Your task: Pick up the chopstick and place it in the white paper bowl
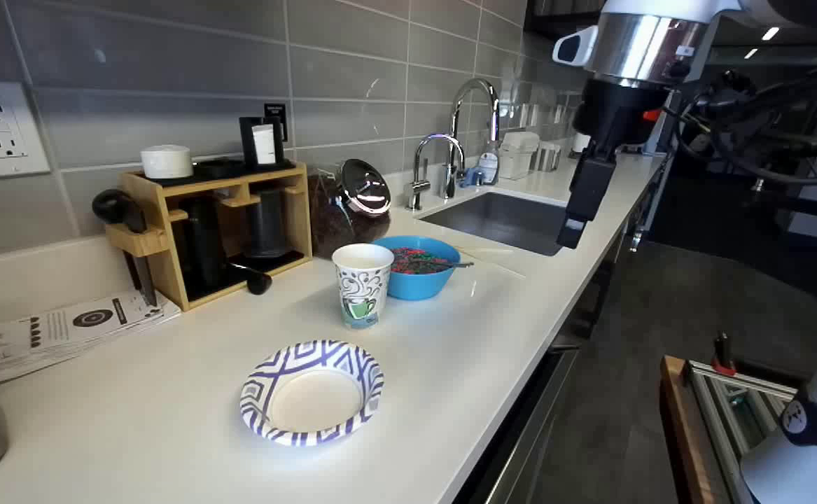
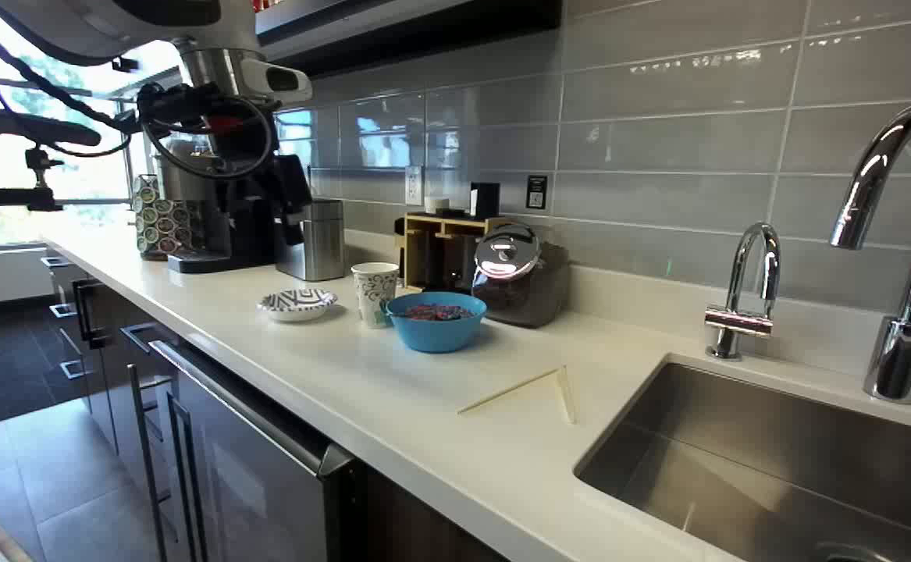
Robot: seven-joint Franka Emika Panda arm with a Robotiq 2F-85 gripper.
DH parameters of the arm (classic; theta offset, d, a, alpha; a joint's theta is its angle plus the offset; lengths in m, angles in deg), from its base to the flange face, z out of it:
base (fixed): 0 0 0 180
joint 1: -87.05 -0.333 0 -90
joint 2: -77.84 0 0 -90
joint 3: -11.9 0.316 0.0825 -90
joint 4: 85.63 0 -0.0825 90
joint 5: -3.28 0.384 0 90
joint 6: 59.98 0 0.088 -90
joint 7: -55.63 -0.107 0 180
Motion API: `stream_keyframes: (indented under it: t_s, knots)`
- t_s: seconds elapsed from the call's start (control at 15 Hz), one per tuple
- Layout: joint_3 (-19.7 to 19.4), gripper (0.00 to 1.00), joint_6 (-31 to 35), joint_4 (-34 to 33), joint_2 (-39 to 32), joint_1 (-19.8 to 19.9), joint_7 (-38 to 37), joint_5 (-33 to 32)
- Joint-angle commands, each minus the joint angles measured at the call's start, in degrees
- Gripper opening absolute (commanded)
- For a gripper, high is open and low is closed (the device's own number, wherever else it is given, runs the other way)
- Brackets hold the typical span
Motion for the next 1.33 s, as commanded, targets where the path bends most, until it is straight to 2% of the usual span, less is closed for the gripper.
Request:
stream_keyframes:
  t_s: [0.0,0.47,0.8,0.93,1.27]
  knots:
    - [-0.43,1.00,-0.20,0.24,-0.08,-0.48,-0.32,-0.37]
    - [-0.45,1.00,-0.20,0.85,-0.41,-0.49,-0.32,-0.38]
    - [-4.47,1.00,2.24,-3.34,-4.03,3.75,-1.85,0.17]
    - [-6.37,1.00,3.94,-4.80,-5.93,5.91,-1.93,-0.18]
    - [-10.83,1.00,14.75,-6.47,-13.23,10.37,-1.38,-0.23]
